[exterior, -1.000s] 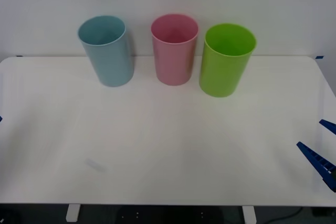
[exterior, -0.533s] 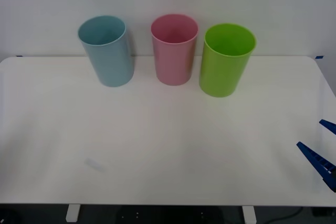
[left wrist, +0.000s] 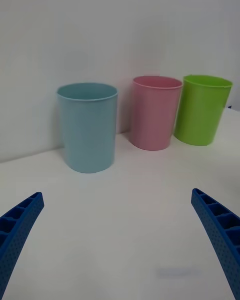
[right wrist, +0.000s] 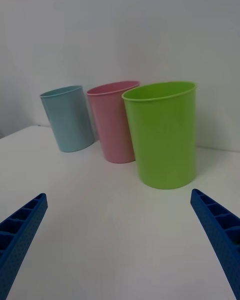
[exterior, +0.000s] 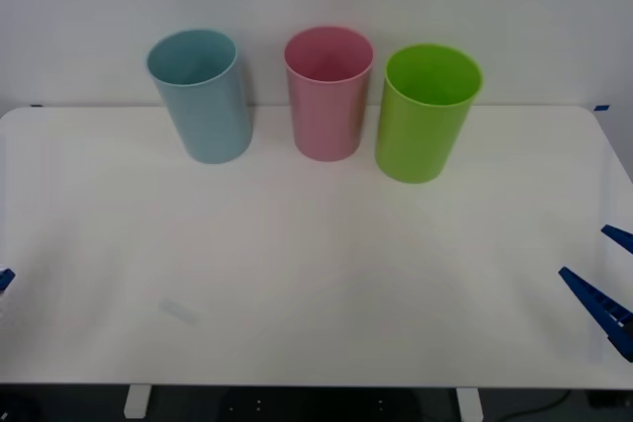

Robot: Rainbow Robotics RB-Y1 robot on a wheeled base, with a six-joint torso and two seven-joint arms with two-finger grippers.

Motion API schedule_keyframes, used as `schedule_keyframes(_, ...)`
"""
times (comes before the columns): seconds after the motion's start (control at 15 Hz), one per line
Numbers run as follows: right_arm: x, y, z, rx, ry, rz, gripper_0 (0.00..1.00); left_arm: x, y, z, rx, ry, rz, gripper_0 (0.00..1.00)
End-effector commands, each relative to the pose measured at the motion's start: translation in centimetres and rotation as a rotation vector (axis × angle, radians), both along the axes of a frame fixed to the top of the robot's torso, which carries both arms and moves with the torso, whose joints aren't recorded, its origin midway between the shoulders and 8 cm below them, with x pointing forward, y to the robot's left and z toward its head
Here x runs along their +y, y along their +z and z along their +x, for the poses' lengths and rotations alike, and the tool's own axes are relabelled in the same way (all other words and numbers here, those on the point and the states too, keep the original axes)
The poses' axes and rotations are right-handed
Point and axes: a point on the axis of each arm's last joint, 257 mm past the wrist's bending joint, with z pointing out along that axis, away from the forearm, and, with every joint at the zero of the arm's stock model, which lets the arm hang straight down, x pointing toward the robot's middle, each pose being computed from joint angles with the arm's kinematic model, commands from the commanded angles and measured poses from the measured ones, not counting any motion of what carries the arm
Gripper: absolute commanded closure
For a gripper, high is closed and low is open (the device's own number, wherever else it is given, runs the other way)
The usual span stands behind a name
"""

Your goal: Grasp the object on the table and drop it into the matching bin: aluminum can to the light blue bin, PET bottle to the pink bin.

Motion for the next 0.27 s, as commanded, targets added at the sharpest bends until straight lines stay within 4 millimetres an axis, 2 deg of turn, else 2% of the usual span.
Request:
schedule_keyframes(0.07, 0.00, 0.00, 0.00, 0.000, 0.000, 0.000, 0.00, -0.31, -0.48, -0.06, 0.015, -0.005, -0.015, 0.00)
schedule_keyframes(0.27, 0.00, 0.00, 0.00, 0.000, 0.000, 0.000, 0.00, -0.29, -0.53, -0.10, 0.016, -0.004, -0.015, 0.00)
